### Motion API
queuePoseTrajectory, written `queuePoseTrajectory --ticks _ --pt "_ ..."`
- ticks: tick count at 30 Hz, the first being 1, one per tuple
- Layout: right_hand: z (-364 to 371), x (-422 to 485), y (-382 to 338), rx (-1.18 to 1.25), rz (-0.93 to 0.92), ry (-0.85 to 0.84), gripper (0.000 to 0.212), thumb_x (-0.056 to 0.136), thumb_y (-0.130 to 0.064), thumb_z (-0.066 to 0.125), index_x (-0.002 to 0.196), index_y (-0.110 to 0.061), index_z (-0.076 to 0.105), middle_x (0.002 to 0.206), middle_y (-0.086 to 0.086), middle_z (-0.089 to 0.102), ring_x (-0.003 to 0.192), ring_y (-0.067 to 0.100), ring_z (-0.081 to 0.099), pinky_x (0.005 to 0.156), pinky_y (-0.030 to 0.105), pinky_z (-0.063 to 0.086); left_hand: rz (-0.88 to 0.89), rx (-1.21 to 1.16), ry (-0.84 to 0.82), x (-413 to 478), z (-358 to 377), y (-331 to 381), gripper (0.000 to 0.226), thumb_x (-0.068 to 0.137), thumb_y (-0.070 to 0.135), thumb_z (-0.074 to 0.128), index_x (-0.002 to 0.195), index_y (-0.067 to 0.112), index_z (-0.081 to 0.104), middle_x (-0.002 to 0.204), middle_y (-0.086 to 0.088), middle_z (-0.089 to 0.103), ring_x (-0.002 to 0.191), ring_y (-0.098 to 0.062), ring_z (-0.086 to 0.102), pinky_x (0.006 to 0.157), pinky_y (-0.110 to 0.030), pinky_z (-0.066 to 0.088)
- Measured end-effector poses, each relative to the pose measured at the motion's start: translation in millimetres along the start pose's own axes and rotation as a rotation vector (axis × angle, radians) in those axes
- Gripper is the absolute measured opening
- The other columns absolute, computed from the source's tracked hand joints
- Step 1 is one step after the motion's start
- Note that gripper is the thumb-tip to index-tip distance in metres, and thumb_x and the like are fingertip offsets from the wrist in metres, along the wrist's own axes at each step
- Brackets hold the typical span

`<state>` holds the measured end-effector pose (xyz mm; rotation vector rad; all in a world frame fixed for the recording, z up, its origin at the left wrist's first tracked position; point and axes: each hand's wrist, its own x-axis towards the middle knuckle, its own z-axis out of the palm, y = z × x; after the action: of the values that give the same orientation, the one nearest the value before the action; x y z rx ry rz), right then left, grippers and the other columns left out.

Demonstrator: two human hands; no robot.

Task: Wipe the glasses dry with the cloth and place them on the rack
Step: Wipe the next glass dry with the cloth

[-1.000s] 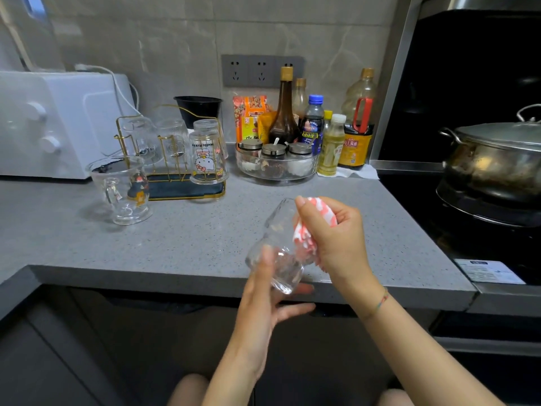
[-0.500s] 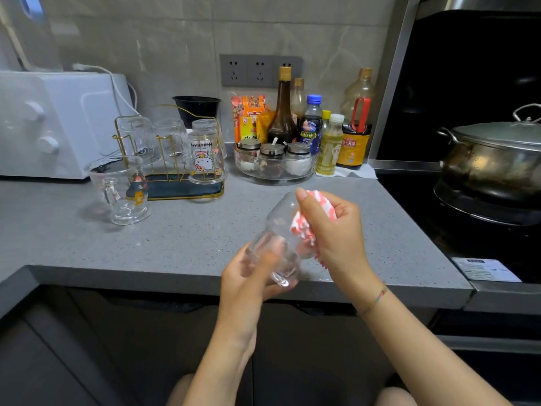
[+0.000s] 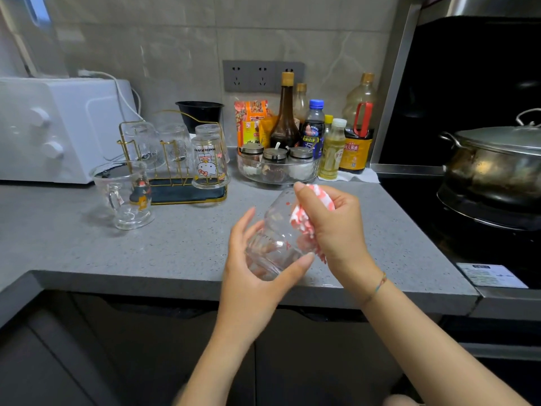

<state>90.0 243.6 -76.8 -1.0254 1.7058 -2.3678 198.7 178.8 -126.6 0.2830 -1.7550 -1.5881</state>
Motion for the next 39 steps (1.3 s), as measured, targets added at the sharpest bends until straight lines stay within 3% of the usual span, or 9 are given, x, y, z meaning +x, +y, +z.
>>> queuePoseTrajectory --ticks 4,8,15,20,23,27,30,34,39 --pt "5 1 1 0.007 0.015 -0.022 0.041 0.089 -0.015 0.065 0.052 -0.014 0.049 0.045 -0.005 0.046 0.046 0.010 0.040 0.049 0.022 0.033 0.084 0.045 0.061 5 -7 -3 0.077 0.056 0.052 0.080 0.128 0.044 0.053 0.121 0.029 0.063 0.109 -0.007 0.066 0.091 -0.029 0.055" --pt "12 2 4 0.029 0.000 -0.010 0.043 0.089 -0.011 0.065 0.051 -0.016 0.045 0.044 -0.009 0.042 0.043 0.004 0.035 0.044 0.018 0.030 -0.070 -0.146 0.018 10 -10 2 0.068 0.064 0.048 0.078 0.125 0.022 0.063 0.116 -0.001 0.072 0.106 -0.019 0.069 0.090 -0.037 0.056" --pt "27 -6 13 -0.003 -0.114 -0.125 0.037 0.081 -0.018 0.065 0.052 -0.004 0.047 0.047 -0.009 0.041 0.045 0.003 0.035 0.046 0.016 0.031 -0.735 -0.962 -0.150 15 -29 8 0.059 0.085 0.056 0.055 0.116 0.009 0.071 0.111 -0.017 0.069 0.055 -0.022 0.069 0.037 -0.020 0.052" --pt "27 2 18 0.054 0.004 -0.008 0.036 0.088 -0.012 0.067 0.056 -0.002 0.052 0.049 0.001 0.045 0.046 0.010 0.040 0.047 0.020 0.034 -0.538 -0.501 -0.142 19 -30 -1 0.079 0.077 0.077 0.040 0.119 0.017 0.069 0.115 -0.011 0.071 0.086 -0.028 0.073 0.071 -0.040 0.061" --pt "27 9 18 0.028 0.035 0.033 0.036 0.088 -0.012 0.066 0.055 -0.006 0.051 0.045 -0.002 0.043 0.045 0.011 0.039 0.047 0.021 0.032 -0.245 -0.119 -0.074 20 -27 -5 0.092 0.055 0.087 0.062 0.133 0.038 0.051 0.129 0.009 0.063 0.114 -0.007 0.062 0.099 -0.035 0.050" --pt "25 11 22 -0.002 0.059 0.053 0.036 0.087 -0.014 0.067 0.055 -0.011 0.053 0.047 -0.002 0.045 0.049 0.013 0.040 0.051 0.024 0.033 0.052 0.222 -0.016 20 -23 -7 0.095 0.054 0.057 0.082 0.138 0.044 0.039 0.131 0.030 0.049 0.115 0.018 0.049 0.087 -0.001 0.041" --pt "24 11 23 0.028 0.063 0.026 0.038 0.087 -0.015 0.068 0.052 -0.010 0.053 0.050 0.003 0.049 0.051 0.015 0.045 0.055 0.027 0.037 0.118 0.266 0.060 21 -24 -11 0.089 0.056 0.055 0.080 0.137 0.037 0.048 0.124 0.027 0.058 0.110 0.016 0.055 0.084 -0.001 0.042" --pt "26 10 19 0.044 0.024 0.010 0.039 0.083 -0.021 0.070 0.057 0.003 0.053 0.055 0.010 0.046 0.055 0.019 0.041 0.056 0.030 0.033 -0.013 -0.066 -0.016 26 -25 -9 0.067 0.062 0.045 0.080 0.123 0.022 0.066 0.112 0.007 0.073 0.105 -0.012 0.068 0.082 -0.021 0.054" --pt "26 7 15 0.062 -0.104 -0.083 0.045 0.085 -0.019 0.069 0.051 -0.002 0.045 0.046 0.003 0.042 0.047 0.010 0.039 0.047 0.021 0.032 -0.535 -0.728 -0.162 25 -27 7 0.033 0.077 0.039 0.070 0.096 0.013 0.079 0.105 -0.015 0.073 0.078 -0.028 0.071 0.057 -0.027 0.060"
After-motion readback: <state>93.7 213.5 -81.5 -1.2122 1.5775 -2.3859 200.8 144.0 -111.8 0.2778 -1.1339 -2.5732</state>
